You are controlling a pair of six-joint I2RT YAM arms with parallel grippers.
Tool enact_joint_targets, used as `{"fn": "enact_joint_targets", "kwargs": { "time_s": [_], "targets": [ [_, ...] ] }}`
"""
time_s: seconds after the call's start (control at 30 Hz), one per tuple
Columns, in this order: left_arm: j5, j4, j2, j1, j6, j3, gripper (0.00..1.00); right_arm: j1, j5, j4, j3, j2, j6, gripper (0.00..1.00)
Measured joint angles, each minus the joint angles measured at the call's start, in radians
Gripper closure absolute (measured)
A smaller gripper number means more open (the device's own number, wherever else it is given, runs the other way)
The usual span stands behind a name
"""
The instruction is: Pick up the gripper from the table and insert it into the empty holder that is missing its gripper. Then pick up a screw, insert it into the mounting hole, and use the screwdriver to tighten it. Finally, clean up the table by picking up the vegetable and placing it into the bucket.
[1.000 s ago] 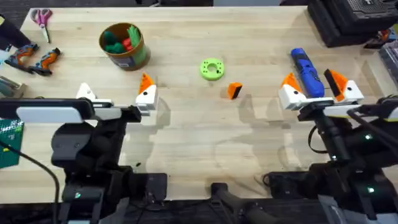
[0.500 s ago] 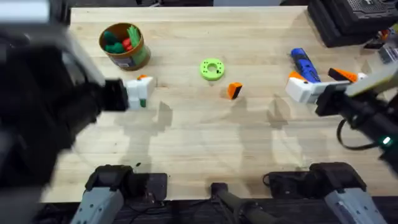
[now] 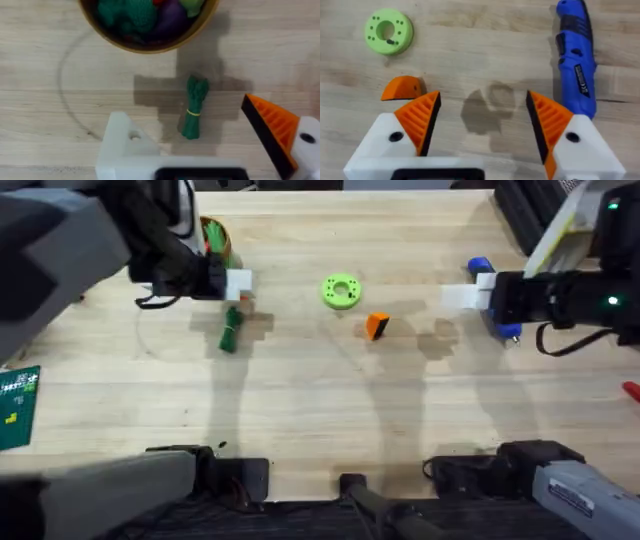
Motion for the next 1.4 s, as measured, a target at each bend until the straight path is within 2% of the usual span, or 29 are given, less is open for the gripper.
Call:
{"fn": "enact_joint_targets", "kwargs": {
  "time_s": [0.1, 0.33, 0.53, 0.7, 0.73, 0.9, 0.93, 1.0, 1.03, 1.07, 1.23, 1.27, 1.4],
  "targets": [
    [0.002, -0.002, 0.057, 0.000, 0.008, 0.000, 0.015, 0.000, 0.000, 0.000, 0.001, 0.026, 0.000, 0.009],
    [0.005, -0.006, 0.151, 0.001, 0.090, 0.000, 0.015, 0.000, 0.000, 0.000, 0.002, 0.031, 0.000, 0.008],
    [0.006, 0.009, 0.252, 0.001, 0.116, 0.000, 0.015, 0.000, 0.000, 0.000, 0.002, 0.032, 0.000, 0.008],
    [0.023, 0.018, 0.261, 0.003, 0.132, 0.002, 0.009, 0.000, 0.000, -0.012, 0.002, 0.032, 0.000, 0.008],
    [0.026, 0.019, 0.260, 0.005, 0.134, 0.002, 0.058, 0.000, 0.000, -0.019, 0.002, 0.032, 0.000, 0.008],
    [0.028, 0.012, 0.261, 0.017, 0.140, 0.002, 0.827, 0.000, 0.000, -0.046, 0.002, 0.032, 0.000, 0.008],
    [0.027, 0.011, 0.261, 0.021, 0.143, 0.002, 0.951, 0.000, 0.000, -0.045, 0.002, 0.032, 0.000, 0.008],
    [0.025, 0.011, 0.261, 0.027, 0.144, 0.002, 0.991, 0.000, 0.000, -0.045, 0.002, 0.032, 0.000, 0.008],
    [0.025, 0.011, 0.261, 0.029, 0.144, 0.002, 0.991, 0.000, 0.000, -0.045, 0.002, 0.032, 0.000, 0.008],
    [0.025, 0.011, 0.261, 0.030, 0.149, 0.002, 0.928, 0.000, 0.000, -0.045, 0.002, 0.032, 0.000, 0.008],
    [0.048, -0.013, 0.260, 0.030, 0.147, 0.002, 0.154, 0.000, 0.000, -0.045, 0.002, 0.032, 0.000, 0.008],
    [0.058, -0.022, 0.260, 0.030, 0.144, 0.002, 0.074, 0.000, 0.000, -0.045, 0.002, 0.032, 0.000, 0.008],
    [0.097, -0.063, 0.229, 0.030, 0.137, 0.002, 0.039, 0.000, 0.000, -0.045, 0.002, 0.032, 0.000, 0.008]
  ]
}}
